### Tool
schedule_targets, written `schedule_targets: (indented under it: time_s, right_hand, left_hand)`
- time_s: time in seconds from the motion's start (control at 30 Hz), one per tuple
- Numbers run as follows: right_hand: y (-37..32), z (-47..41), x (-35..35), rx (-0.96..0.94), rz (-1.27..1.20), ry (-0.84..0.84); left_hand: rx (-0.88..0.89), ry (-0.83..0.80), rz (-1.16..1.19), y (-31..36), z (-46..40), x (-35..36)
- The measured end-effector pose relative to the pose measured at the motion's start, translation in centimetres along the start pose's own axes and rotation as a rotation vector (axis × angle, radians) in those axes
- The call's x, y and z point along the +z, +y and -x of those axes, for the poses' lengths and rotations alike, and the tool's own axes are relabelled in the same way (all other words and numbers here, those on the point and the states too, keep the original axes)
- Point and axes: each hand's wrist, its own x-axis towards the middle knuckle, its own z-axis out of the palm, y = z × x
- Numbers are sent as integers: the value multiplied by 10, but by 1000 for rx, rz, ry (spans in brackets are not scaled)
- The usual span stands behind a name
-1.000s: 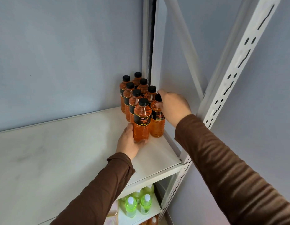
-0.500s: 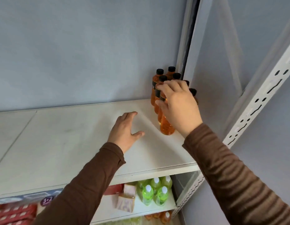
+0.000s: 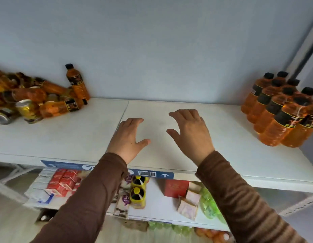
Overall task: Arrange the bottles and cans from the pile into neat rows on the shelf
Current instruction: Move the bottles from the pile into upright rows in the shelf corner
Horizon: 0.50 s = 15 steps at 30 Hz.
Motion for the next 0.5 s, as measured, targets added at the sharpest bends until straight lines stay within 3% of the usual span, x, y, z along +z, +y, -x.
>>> schedule_targets:
  time_s: [0.5]
  right_hand:
    - [-202, -90, 115, -123, -162, -107]
  left_hand:
    - [-143, 2, -81, -223, 26, -95]
